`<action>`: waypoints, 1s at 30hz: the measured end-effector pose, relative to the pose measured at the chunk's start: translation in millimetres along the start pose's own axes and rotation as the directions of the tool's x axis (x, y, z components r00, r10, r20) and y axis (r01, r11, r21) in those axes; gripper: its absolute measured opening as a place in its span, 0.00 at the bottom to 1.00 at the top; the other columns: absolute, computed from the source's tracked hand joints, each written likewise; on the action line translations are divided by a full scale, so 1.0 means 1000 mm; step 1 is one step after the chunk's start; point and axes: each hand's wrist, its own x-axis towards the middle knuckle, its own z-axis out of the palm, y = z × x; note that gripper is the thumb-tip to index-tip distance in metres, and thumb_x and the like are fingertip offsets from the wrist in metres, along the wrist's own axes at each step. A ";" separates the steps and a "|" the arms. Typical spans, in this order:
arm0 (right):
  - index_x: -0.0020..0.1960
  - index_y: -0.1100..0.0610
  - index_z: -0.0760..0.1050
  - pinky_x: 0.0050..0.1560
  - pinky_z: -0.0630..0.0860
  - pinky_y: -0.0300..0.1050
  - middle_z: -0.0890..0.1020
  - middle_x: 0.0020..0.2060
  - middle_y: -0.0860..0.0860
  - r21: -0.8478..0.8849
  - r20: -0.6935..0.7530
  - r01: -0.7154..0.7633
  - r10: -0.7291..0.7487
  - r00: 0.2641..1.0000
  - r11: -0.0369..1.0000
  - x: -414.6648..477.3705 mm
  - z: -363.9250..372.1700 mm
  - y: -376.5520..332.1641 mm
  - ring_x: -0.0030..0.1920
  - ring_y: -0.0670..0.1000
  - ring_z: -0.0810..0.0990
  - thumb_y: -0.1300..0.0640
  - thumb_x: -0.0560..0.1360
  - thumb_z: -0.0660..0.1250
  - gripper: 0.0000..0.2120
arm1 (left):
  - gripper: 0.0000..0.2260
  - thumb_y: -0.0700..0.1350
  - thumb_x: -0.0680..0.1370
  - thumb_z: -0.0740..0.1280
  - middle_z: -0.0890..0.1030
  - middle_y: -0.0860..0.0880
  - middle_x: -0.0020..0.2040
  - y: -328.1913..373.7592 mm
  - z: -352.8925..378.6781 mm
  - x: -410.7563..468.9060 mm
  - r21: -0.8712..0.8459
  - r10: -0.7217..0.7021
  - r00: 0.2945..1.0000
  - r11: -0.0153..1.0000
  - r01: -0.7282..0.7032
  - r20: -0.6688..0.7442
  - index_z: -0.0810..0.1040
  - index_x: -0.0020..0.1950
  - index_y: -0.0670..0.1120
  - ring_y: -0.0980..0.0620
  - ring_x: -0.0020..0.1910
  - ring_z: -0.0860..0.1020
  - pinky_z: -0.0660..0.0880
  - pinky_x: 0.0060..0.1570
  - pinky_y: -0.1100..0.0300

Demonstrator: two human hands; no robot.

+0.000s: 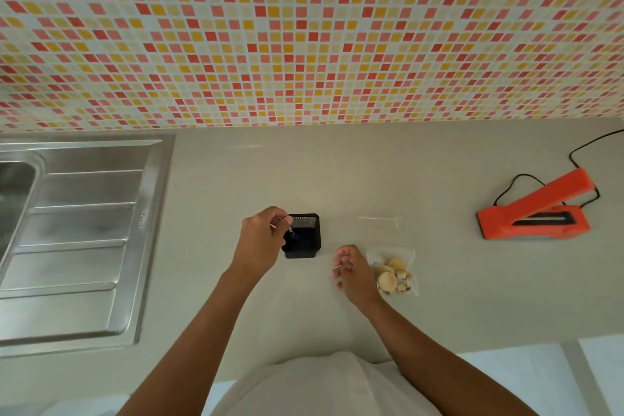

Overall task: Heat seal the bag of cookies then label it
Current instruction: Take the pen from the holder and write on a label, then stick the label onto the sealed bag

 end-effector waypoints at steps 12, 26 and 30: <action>0.49 0.58 0.71 0.26 0.70 0.42 0.74 0.41 0.57 0.168 -0.020 -0.134 0.139 0.990 0.977 0.002 -0.001 -0.012 0.33 0.52 0.76 0.77 0.73 0.48 0.20 | 0.08 0.52 0.79 0.66 0.82 0.54 0.42 -0.007 0.007 -0.002 0.250 -0.035 0.998 0.967 0.049 -0.059 0.78 0.54 0.50 0.50 0.38 0.81 0.78 0.40 0.56; 0.45 0.59 0.67 0.26 0.67 0.46 0.75 0.36 0.56 0.134 -0.039 -0.162 0.168 0.985 0.978 0.001 -0.009 -0.012 0.27 0.52 0.72 0.77 0.69 0.47 0.17 | 0.09 0.47 0.79 0.65 0.84 0.49 0.48 -0.035 0.074 -0.047 0.278 -0.039 0.878 0.954 -0.108 0.477 0.79 0.57 0.46 0.56 0.34 0.76 0.74 0.37 0.65; 0.45 0.58 0.66 0.25 0.66 0.44 0.74 0.36 0.56 0.112 -0.016 -0.175 0.178 0.984 0.978 0.001 -0.011 -0.016 0.28 0.52 0.72 0.76 0.70 0.47 0.17 | 0.06 0.43 0.80 0.64 0.82 0.47 0.43 -0.046 0.100 -0.042 0.121 -0.191 0.869 0.981 0.152 0.457 0.79 0.53 0.43 0.55 0.25 0.79 0.72 0.25 0.66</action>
